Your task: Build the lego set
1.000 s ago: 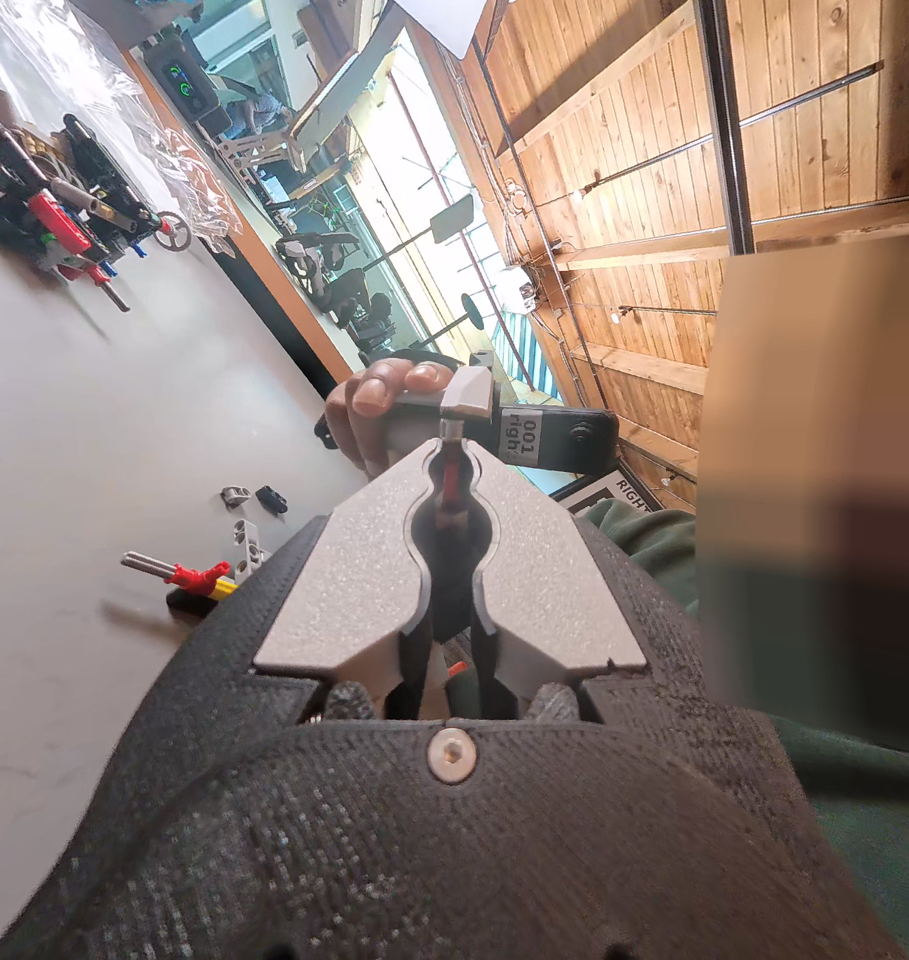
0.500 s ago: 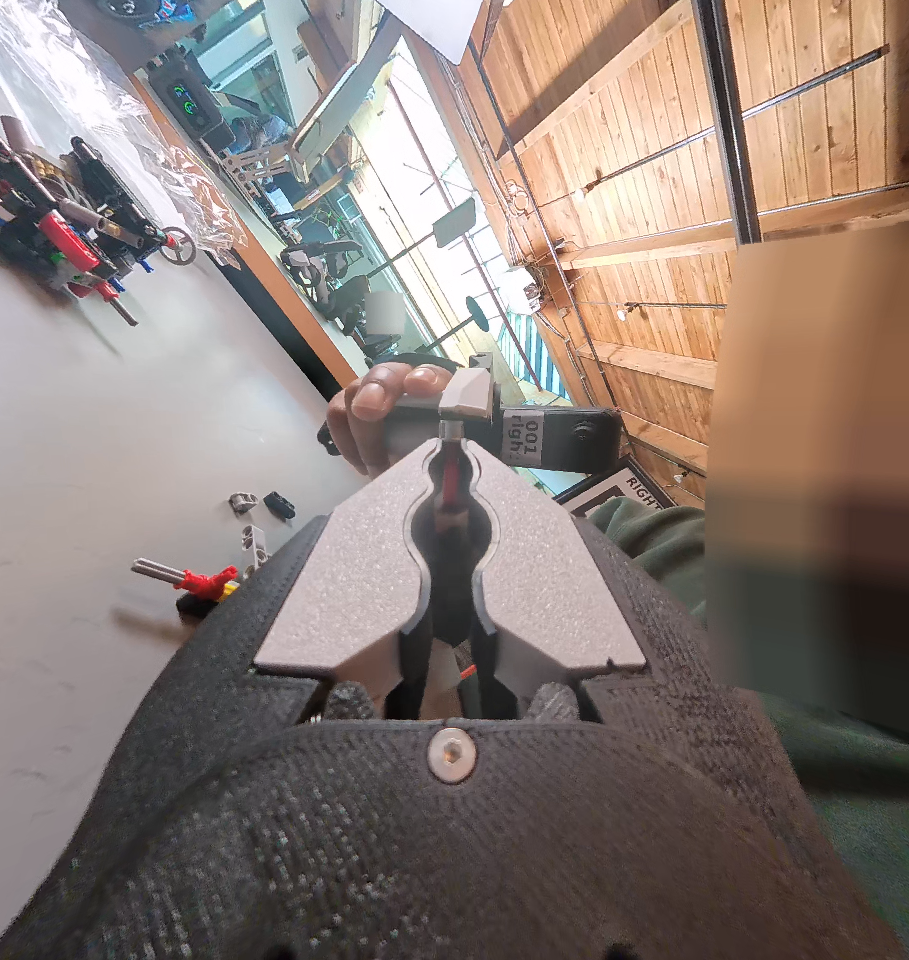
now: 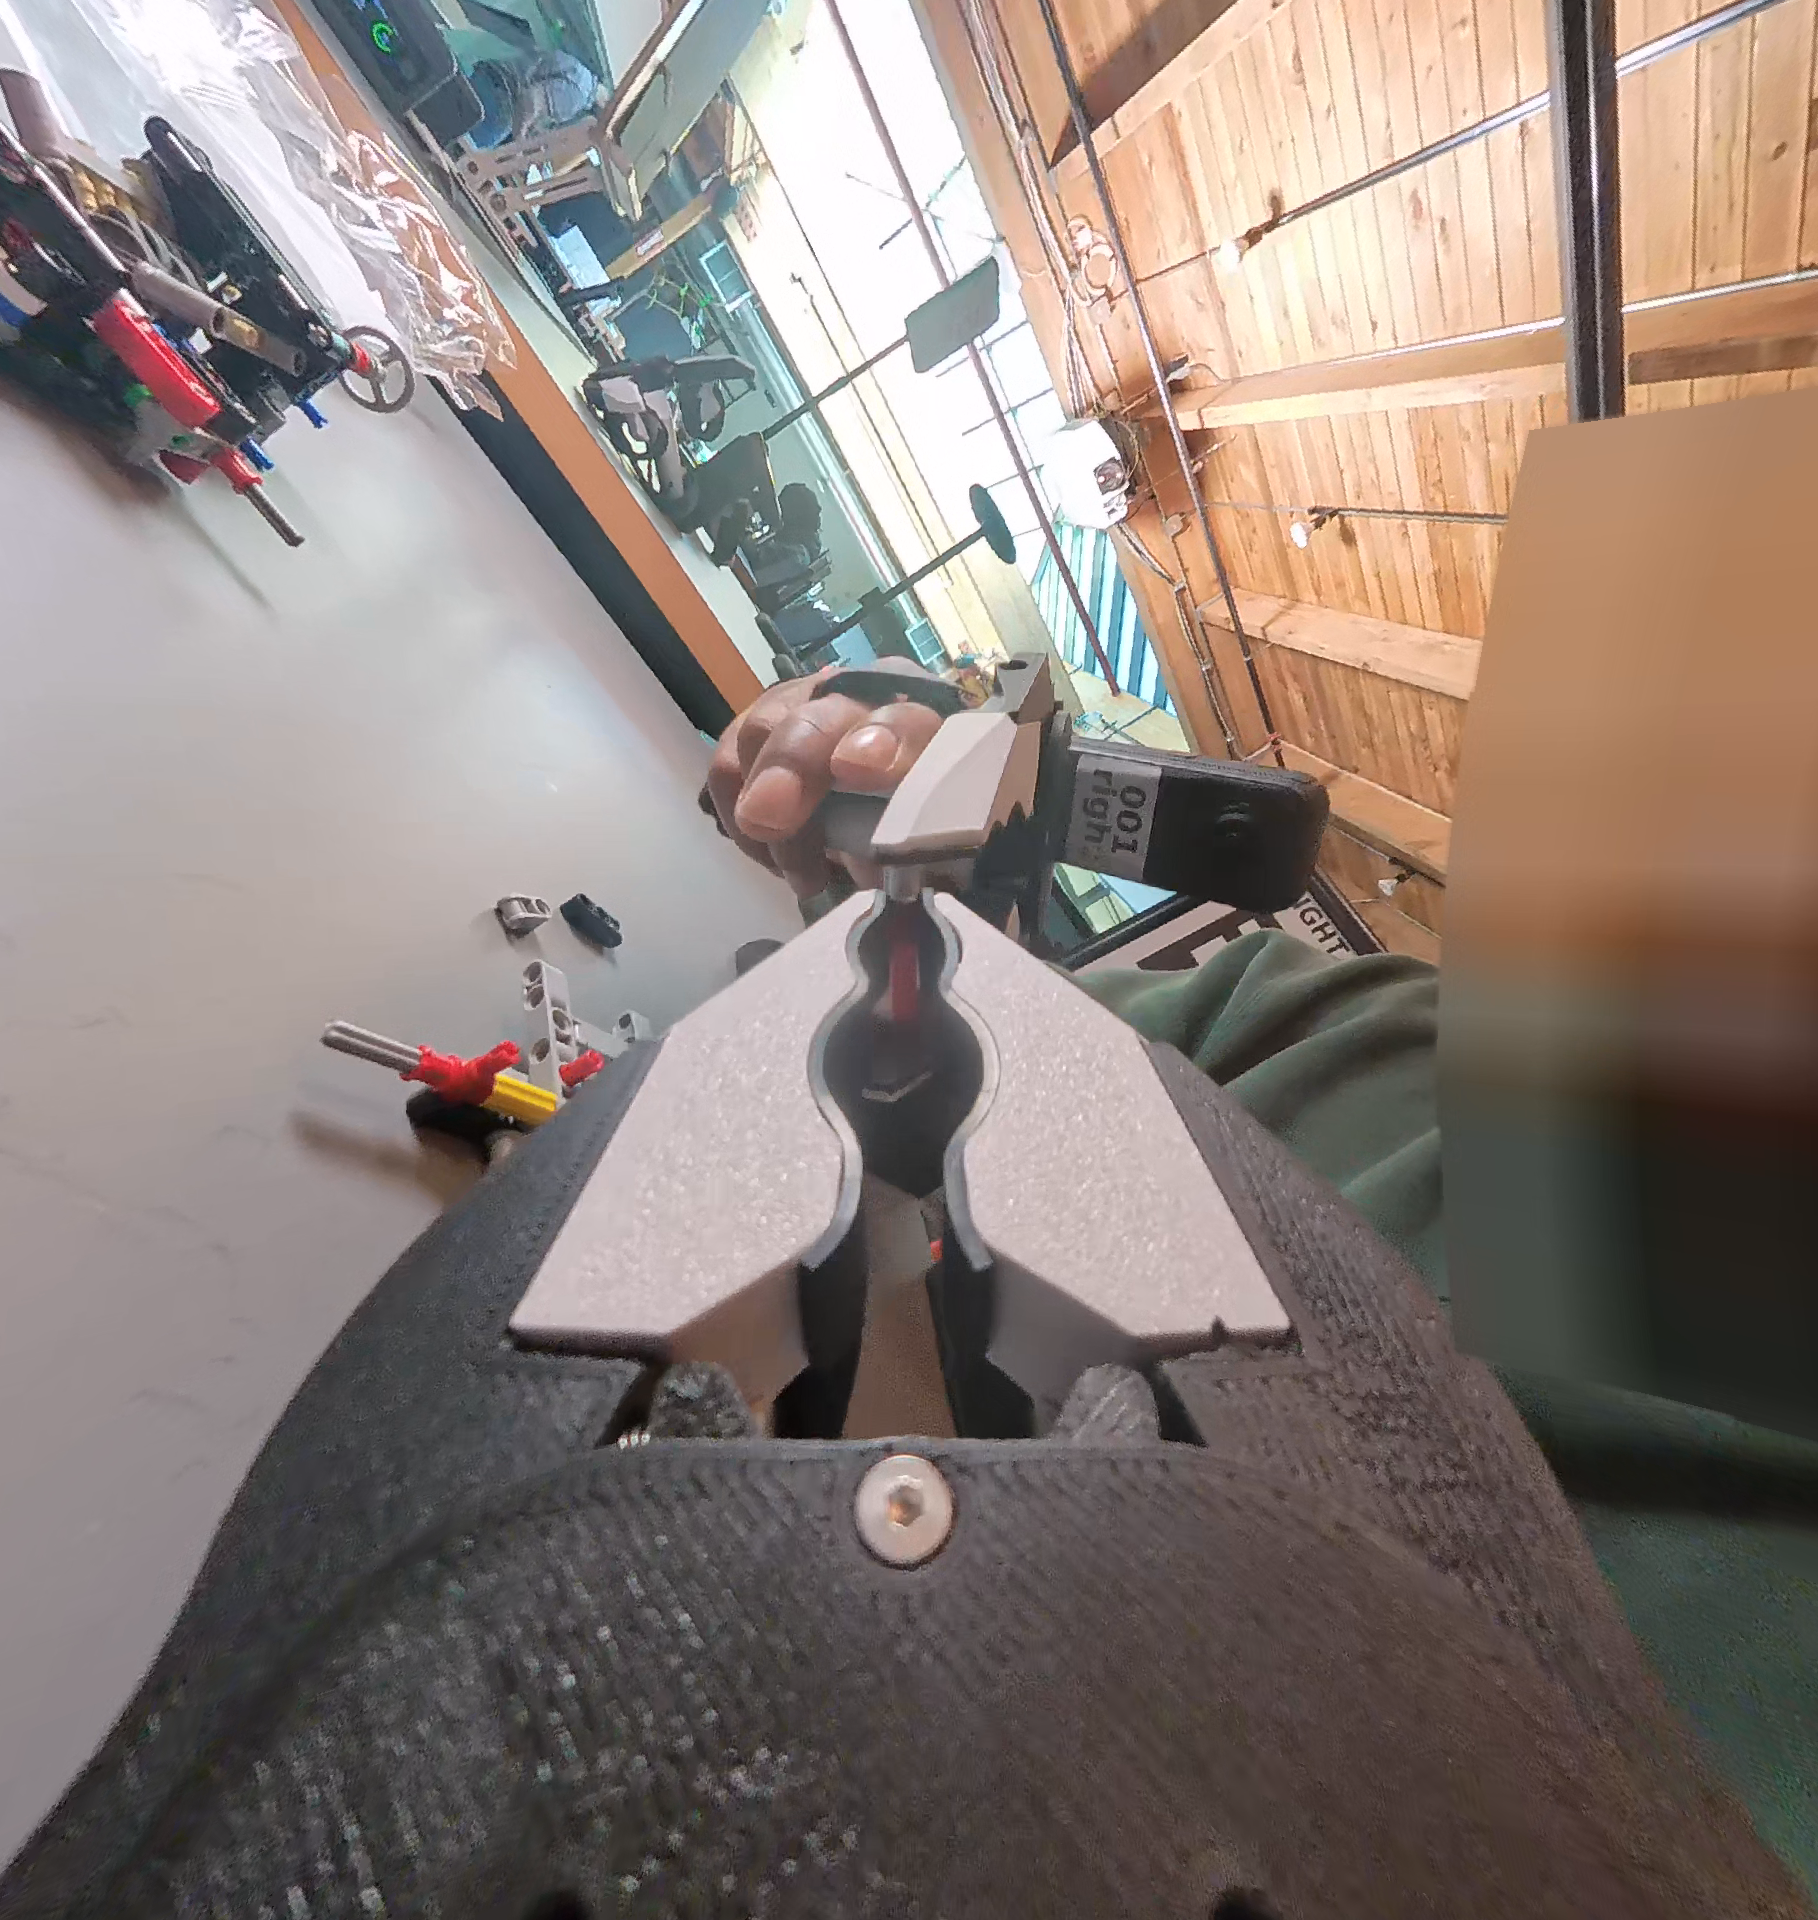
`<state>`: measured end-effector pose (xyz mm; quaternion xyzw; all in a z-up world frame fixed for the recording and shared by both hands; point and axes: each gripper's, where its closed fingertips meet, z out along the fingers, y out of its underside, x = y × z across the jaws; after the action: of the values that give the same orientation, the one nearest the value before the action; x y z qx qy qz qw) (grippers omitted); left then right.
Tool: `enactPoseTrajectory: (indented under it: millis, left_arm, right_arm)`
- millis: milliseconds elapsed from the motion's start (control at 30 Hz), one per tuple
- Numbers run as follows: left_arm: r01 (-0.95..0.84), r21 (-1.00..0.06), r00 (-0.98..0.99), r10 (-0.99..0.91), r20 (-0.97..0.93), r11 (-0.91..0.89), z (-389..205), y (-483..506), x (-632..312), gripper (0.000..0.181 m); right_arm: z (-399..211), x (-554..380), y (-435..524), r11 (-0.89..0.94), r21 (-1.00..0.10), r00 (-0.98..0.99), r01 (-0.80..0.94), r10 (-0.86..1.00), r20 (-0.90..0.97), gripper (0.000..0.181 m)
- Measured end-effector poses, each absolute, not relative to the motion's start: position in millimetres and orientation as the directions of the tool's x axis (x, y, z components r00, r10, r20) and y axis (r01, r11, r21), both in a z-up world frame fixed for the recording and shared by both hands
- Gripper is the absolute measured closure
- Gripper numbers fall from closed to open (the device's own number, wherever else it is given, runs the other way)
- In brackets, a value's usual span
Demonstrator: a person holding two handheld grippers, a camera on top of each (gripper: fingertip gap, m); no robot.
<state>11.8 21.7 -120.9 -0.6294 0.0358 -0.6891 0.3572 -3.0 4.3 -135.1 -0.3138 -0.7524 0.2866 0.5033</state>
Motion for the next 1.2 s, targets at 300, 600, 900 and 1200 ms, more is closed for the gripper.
enactPoseTrajectory:
  millis: [300,600,900,1200]
  left_arm:
    - [0.365,-0.547,0.06,-0.567,0.822,-0.754,-125,13,23,0.181]
    - [0.342,-0.791,0.295,-0.741,0.603,-0.508,-101,17,15,0.18]
    - [0.177,-0.889,0.436,-0.776,0.455,-0.422,-118,17,22,0.18]
    - [0.124,-0.917,0.457,-0.798,0.392,-0.379,-118,14,26,0.179]
  right_arm:
    - [-136,6,0,0.658,-0.727,-0.323,0.196,0.744,0.585,0.144]
    - [-108,9,3,0.29,-0.955,-0.334,0.063,0.908,0.253,0.136]
    - [-106,14,21,0.03,-0.995,-0.352,0.096,0.936,-0.006,0.162]
    - [-113,17,13,0.008,-0.99,-0.413,0.143,0.909,-0.052,0.174]
